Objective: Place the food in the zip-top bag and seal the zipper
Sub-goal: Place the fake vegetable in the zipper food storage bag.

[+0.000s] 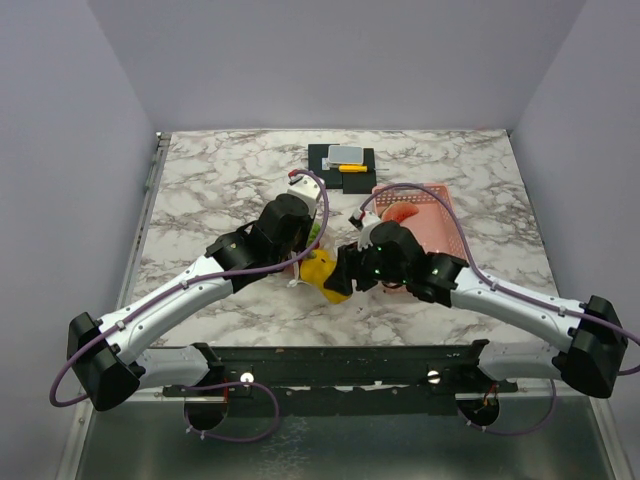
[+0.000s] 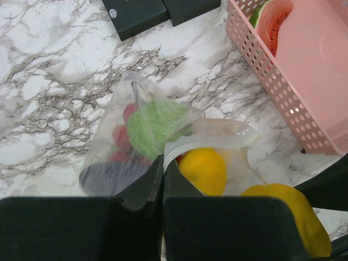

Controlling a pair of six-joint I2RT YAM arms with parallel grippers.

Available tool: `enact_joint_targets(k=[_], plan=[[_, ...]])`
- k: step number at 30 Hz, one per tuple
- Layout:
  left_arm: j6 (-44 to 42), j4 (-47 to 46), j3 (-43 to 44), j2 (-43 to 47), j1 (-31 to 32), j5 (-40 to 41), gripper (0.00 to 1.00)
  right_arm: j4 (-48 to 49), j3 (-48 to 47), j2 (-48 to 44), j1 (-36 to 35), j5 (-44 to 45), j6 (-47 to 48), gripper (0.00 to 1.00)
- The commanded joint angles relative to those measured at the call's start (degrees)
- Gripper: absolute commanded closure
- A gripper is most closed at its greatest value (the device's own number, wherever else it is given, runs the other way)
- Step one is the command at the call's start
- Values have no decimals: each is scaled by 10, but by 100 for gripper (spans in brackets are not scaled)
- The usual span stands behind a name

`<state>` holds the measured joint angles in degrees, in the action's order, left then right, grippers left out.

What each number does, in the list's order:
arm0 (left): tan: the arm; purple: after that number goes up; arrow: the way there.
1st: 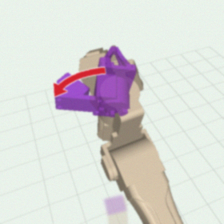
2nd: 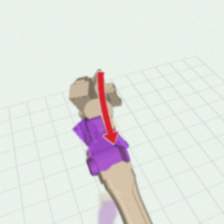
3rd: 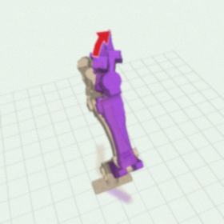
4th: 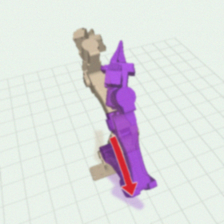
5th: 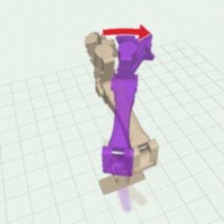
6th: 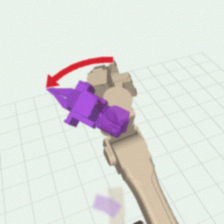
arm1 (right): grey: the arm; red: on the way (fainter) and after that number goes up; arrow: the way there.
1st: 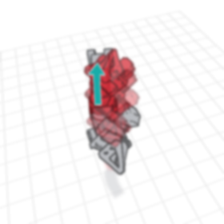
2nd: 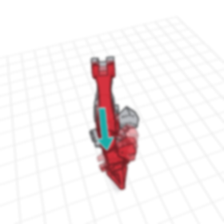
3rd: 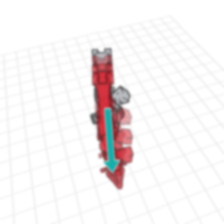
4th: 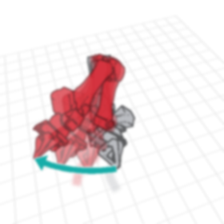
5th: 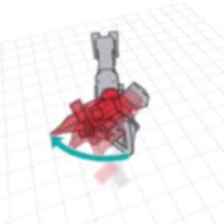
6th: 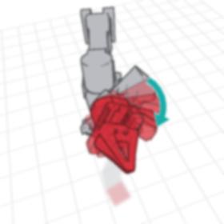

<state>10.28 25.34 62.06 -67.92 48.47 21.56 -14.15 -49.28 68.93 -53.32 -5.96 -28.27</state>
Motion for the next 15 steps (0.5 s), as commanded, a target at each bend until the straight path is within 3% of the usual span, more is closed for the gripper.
enact_joint_targets(k=[1,15], plan=[[5,-16,-5,13,-3,11,100,15,-27,24,-6,39,-1,99],[4,-16,-5,11,-3,-3,100,5,-90,90,-6,156,-29,99]])
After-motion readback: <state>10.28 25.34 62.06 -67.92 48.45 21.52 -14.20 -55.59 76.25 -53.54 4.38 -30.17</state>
